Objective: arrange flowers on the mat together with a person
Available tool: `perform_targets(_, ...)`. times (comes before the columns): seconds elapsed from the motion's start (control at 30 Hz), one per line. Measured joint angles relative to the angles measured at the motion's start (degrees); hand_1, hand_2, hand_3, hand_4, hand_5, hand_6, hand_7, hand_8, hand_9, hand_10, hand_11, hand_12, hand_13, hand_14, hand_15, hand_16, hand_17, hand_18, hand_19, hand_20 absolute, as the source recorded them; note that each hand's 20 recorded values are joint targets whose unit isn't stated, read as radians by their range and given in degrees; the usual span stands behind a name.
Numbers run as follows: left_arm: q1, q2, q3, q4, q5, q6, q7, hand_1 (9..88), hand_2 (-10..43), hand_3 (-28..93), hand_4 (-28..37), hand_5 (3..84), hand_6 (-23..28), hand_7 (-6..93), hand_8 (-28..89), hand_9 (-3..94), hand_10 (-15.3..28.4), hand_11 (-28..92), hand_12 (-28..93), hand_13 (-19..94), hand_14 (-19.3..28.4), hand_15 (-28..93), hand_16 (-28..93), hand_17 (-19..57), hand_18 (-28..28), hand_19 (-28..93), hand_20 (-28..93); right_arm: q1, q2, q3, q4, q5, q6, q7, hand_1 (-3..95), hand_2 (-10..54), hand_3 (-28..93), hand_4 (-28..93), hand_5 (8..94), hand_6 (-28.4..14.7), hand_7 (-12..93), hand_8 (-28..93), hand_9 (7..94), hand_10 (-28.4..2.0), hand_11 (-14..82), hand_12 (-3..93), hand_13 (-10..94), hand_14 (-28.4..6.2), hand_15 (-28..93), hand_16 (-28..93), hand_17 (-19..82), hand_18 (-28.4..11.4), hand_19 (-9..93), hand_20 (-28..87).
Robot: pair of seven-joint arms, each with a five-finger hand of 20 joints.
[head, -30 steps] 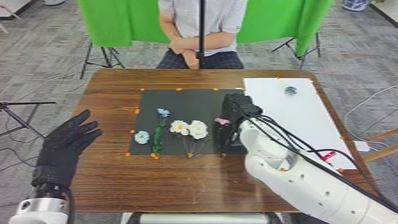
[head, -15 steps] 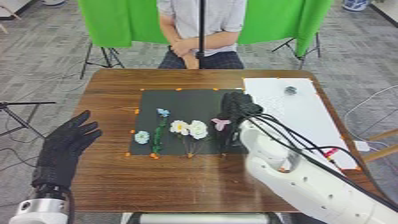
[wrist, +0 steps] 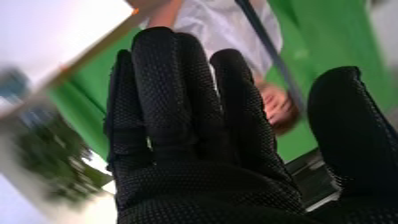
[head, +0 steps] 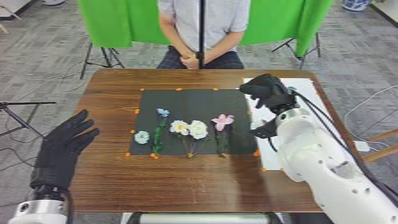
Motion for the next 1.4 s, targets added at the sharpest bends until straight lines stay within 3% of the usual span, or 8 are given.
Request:
perform_targets(0.17, 0.7, 0.45, -0.03, 0.00, -0.21, 0.71, 0.83, 22.1, 6.0, 80, -28.3, 36.2, 8.2, 13.8, -10, 29.8, 18.6, 26, 9, 19, 24.5, 50, -9, -10.4, 20.8, 49, 8, -8.5, 0.5, 8.3, -2.9, 7.9, 5.6, -6.7, 19.1, 10.9, 73, -23, 49.2, -4.5, 11, -10, 50.8, -21.7, 18.6, 14.9, 42, -21.8, 57, 7, 12, -22.2, 63, 3)
perform_targets(0.43, 1.6, -0.02, -0.62, -0.06, -0.18, 0.17, 0.98, 21.7, 5.9, 80, -28.3, 36.3, 8.1, 13.6, -10, 30.6, 18.7, 26, 9, 20, 25.5, 52, -10, -10.2, 20.9, 50, 8, -19.3, 0.0, 16.9, -4.8, 27.4, 14.7, -15.8, 17.9, 11.6, 75, -24, 47.8, -4.2, 12, -10, 48.6, -21.6, 17.5, 15.3, 39, -21.6, 54, 7, 9, -22.6, 57, 9)
perform_targets(0.6, 2.4, -0.36, -1.06, -0.12, -0.22, 0.17, 1.08, 21.6, 5.9, 80, -28.3, 36.3, 8.0, 13.7, -10, 30.6, 18.6, 26, 9, 20, 25.7, 53, -11, -10.2, 20.9, 50, 9, -25.7, -3.1, 23.7, -5.4, 40.0, 13.3, -22.9, 17.9, 11.7, 75, -24, 47.7, -4.0, 12, -10, 48.3, -21.8, 17.6, 15.1, 39, -21.9, 54, 7, 9, -22.3, 56, 10)
perform_targets(0.73, 2.5, -0.63, -1.13, -0.13, -0.23, 0.19, 0.93, 21.7, 5.9, 80, -28.3, 36.4, 8.1, 14.0, -10, 30.7, 18.8, 27, 9, 21, 25.7, 53, -11, -10.1, 21.0, 50, 9, -27.7, -4.3, 23.6, -5.2, 47.3, 13.6, -23.9, 17.8, 11.6, 76, -24, 47.5, -3.9, 12, -10, 48.3, -21.7, 17.8, 15.1, 39, -21.9, 55, 7, 9, -22.3, 56, 10)
perform_targets(1.4, 2.1, -0.83, -1.08, -0.17, -0.14, 0.18, 0.21, 21.9, 6.1, 80, -28.3, 36.5, 8.2, 14.2, -10, 30.9, 19.0, 27, 9, 21, 25.8, 54, -12, -10.0, 21.1, 50, 9, -29.2, -4.5, 23.4, -5.3, 44.5, 12.9, -24.0, 17.5, 11.6, 76, -24, 47.5, -3.6, 12, -10, 48.6, -21.5, 18.1, 14.9, 40, -21.6, 56, 7, 9, -22.3, 55, 12)
